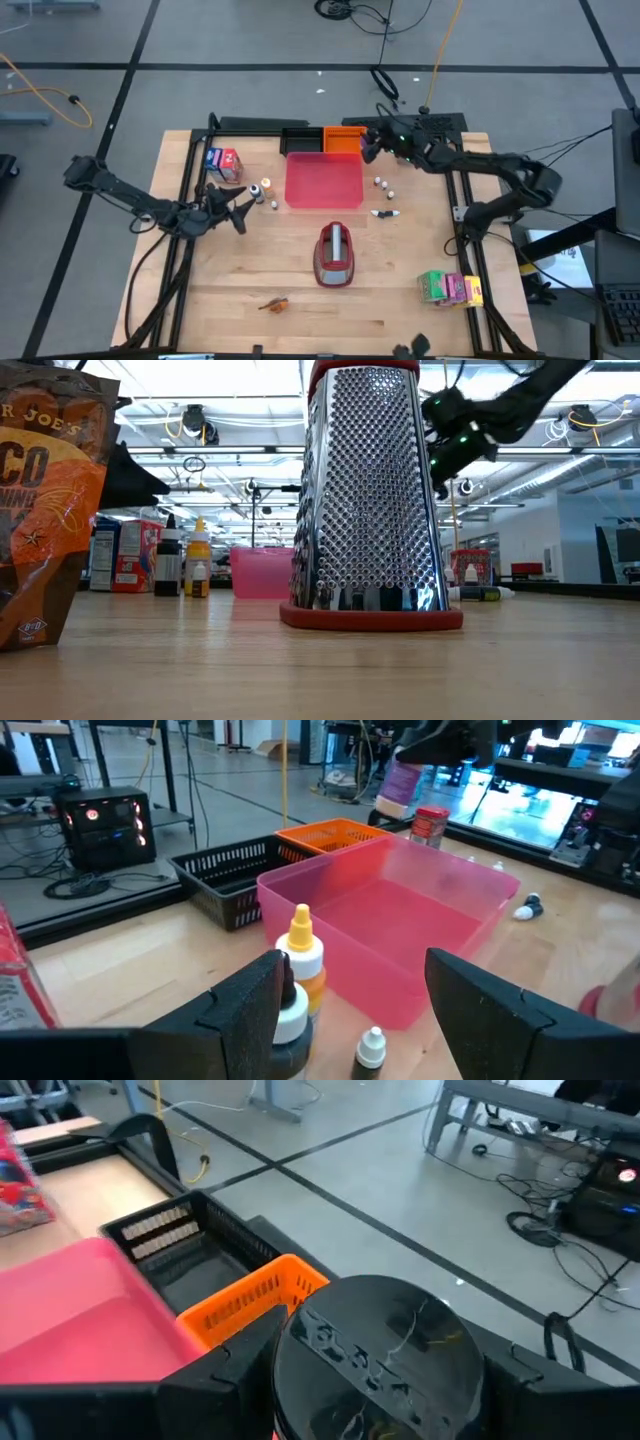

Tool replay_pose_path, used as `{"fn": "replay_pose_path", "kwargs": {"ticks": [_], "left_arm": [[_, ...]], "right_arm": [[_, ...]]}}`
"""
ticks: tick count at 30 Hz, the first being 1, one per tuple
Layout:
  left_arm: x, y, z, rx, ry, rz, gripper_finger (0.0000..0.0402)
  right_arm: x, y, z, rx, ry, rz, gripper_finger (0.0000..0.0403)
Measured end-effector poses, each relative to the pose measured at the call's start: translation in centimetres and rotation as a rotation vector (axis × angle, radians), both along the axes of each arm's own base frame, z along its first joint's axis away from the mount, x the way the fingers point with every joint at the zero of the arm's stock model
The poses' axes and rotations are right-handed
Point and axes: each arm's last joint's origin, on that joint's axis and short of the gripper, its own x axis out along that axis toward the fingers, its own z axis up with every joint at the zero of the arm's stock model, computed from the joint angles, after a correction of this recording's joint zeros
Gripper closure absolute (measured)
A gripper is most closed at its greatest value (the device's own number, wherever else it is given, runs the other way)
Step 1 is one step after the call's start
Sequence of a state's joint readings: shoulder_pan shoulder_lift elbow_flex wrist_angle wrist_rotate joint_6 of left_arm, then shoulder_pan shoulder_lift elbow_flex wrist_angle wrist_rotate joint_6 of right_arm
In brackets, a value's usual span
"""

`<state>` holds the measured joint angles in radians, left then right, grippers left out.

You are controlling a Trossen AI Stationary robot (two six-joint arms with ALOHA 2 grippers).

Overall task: Pick & Place Kitchen Items
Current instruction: Put the black spice bottle into the orange basket

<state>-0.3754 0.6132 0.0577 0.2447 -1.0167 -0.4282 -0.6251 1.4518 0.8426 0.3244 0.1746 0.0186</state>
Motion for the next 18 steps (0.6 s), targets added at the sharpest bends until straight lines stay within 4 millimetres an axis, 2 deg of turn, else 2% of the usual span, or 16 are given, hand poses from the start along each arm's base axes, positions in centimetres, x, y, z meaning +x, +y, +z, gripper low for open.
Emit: {"fn": "replay_pose_path", "kwargs": {"ticks": [9,18], "left_arm": [[0.1,0.3,0.0,-0.010,0.005,-0.001,0.0156],[0.2,0.6,0.0,-0.014,0.006,0.007,0.0156]], "right_arm": [[2.6,-3.3,-1.9,0.050,0.041,0.010,0.0202],[3.7,-4.1,-4.1,0.093,0.090,0.019,0.0202]]}}
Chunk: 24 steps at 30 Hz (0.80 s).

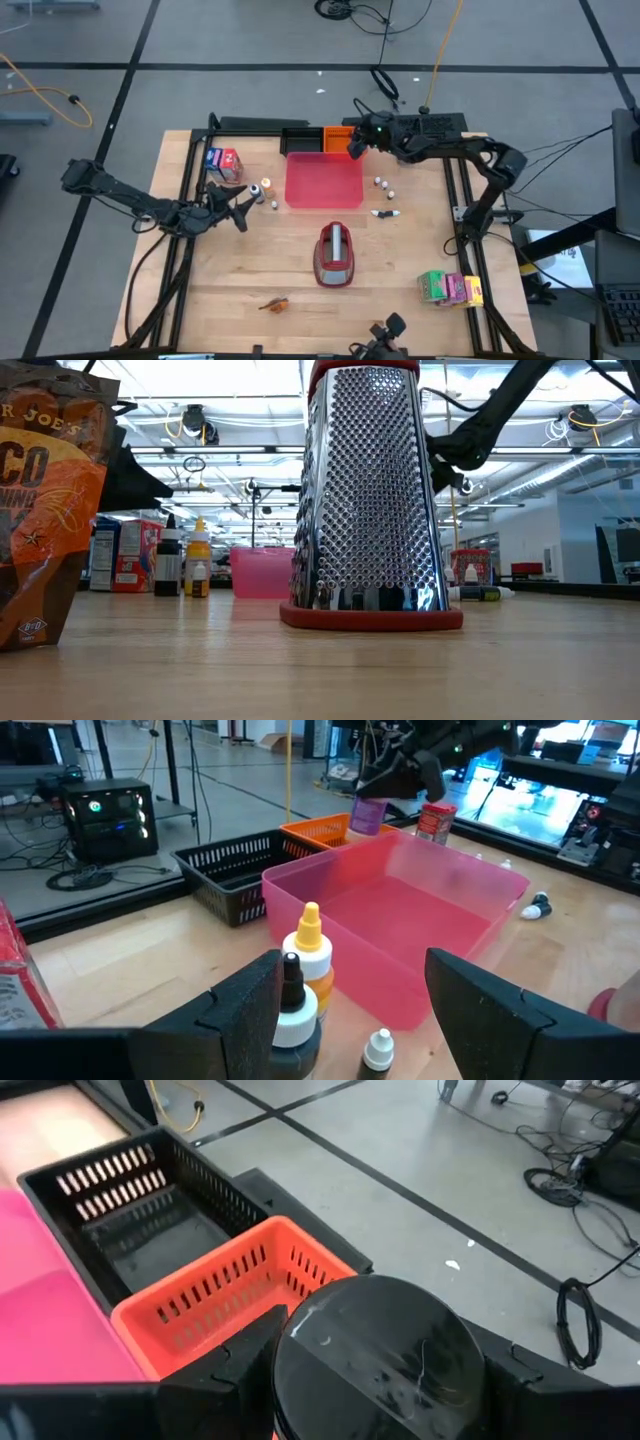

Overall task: Pick & Place Kitchen Items
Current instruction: Put the black spice bottle into the orange basket, then put the small brown food coloring bottle into the black basket

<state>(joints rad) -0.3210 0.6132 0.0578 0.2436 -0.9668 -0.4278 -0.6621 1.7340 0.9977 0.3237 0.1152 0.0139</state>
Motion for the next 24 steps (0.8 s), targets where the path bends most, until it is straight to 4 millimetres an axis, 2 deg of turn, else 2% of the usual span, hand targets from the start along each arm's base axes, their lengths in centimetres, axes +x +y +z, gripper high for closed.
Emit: {"fn": "replay_pose_path", "kwargs": {"ticks": [6,11,14,24], "left_arm": [[-0.01,0.00,-0.03,0.001,0.003,0.000,0.0156],[-0.01,0.00,-0.03,0.001,0.003,0.000,0.0156],[-0.01,0.00,-0.03,0.001,0.004,0.000,0.0156],[-0.02,0.00,-0.06,0.003,0.008,0.000,0.0156]], "right_arm": [[-0.08,-0.12,-0.02,0.006,-0.004,0.008,0.0199],[-0.10,-0.14,0.00,0.004,-0.005,0.005,0.0119],[-0.10,-0.14,-0.01,0.005,-0.004,0.005,0.0094],[-0.30,0.10,0.48,0.004,0.006,0.010,0.0111]]}}
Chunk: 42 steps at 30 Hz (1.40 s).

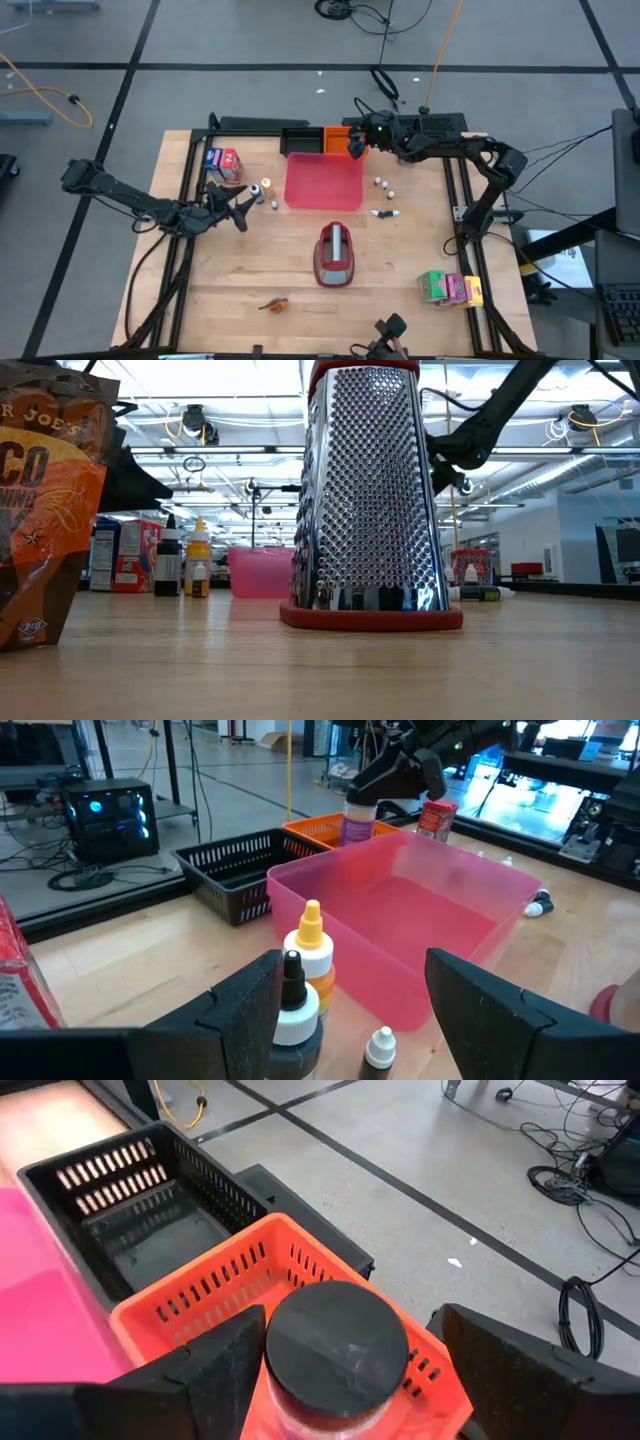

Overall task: Pick & Place Kitchen Items
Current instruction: Put the small brown food coloring bottle into the black basket

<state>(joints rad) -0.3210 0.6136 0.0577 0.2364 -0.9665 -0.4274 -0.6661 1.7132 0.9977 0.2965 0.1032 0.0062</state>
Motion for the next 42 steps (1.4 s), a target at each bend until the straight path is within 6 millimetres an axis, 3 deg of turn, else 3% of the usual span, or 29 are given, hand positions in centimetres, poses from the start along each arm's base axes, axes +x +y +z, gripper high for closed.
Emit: {"fn": "replay_pose_path", "kwargs": {"ticks": [5,12,20,27,33,42], "left_arm": [[0.0,0.0,0.0,0.000,0.000,0.000,0.0156],[0.0,0.0,0.0,0.003,0.002,0.000,0.0156],[0.0,0.0,0.0,0.003,0.002,0.000,0.0156],[0.0,0.0,0.0,0.001,0.001,0.000,0.0156],[0.0,0.0,0.0,0.000,0.000,0.000,0.0156],[0.0,0.0,0.0,0.000,0.000,0.000,0.0156]], "right_arm": [[-0.5,1.6,1.9,-0.011,0.045,0.047,0.0117],[-1.9,6.0,3.7,0.075,0.171,0.137,0.0118],[-4.8,11.2,2.3,0.101,0.183,0.161,0.0132],[-7.5,14.4,-0.3,0.119,0.182,0.105,0.0144],[-8.8,16.0,-2.8,0.157,0.172,0.101,0.0145],[-9.3,17.0,-4.0,0.158,0.184,0.053,0.0147]]}}
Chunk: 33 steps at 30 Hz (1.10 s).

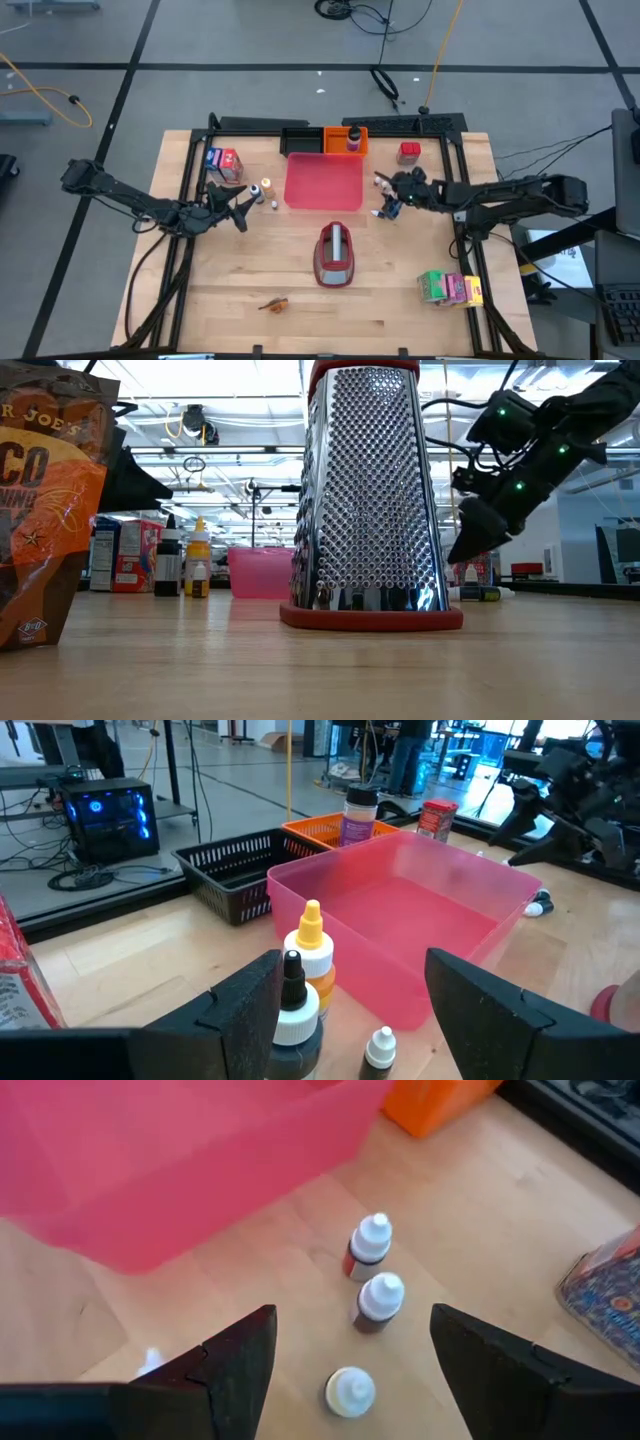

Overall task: Pick & Place Kitchen Items
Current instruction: Put the small brown food coloring bottle into the black basket

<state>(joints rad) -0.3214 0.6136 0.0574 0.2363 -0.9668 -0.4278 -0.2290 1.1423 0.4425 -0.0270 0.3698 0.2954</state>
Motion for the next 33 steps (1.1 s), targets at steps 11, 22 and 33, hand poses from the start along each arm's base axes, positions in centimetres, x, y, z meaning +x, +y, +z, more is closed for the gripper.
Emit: {"fn": "replay_pose_path", "kwargs": {"ticks": [11,22,33], "left_arm": [[0.0,0.0,0.0,0.000,0.000,0.000,0.0156],[0.0,0.0,0.0,0.003,0.002,0.000,0.0156],[0.0,0.0,0.0,0.003,0.003,0.000,0.0156]], "right_arm": [[-1.2,0.4,-1.7,0.030,0.028,-0.059,0.0162],[-1.7,0.5,-2.7,0.017,-0.091,-0.060,0.0189],[-1.9,0.5,-3.0,0.020,-0.095,-0.063,0.0240]]}}
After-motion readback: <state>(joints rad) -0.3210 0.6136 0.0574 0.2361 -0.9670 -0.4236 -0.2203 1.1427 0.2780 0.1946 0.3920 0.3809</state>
